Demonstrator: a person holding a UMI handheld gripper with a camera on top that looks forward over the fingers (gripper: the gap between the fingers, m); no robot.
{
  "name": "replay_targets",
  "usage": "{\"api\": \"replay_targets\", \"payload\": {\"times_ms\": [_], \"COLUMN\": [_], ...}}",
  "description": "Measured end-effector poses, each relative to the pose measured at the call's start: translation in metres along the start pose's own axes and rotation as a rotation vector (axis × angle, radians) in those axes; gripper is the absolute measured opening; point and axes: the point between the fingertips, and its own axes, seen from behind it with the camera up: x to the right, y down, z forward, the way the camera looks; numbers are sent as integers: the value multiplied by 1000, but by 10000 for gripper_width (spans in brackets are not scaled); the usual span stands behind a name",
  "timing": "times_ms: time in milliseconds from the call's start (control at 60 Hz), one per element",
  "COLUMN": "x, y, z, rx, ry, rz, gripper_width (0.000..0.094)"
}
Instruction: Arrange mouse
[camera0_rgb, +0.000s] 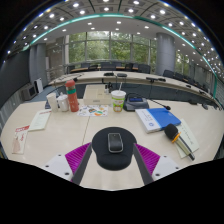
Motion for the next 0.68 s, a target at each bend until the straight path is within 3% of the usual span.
{"api": "replay_targets", "payload": {"times_ms": [300,683], "x": [-30,-55], "y": [26,39], "z": [-171,-252], "rx": [52,87], "ry": [61,79], "rz": [5,-29], "gripper_width": [854,855]}}
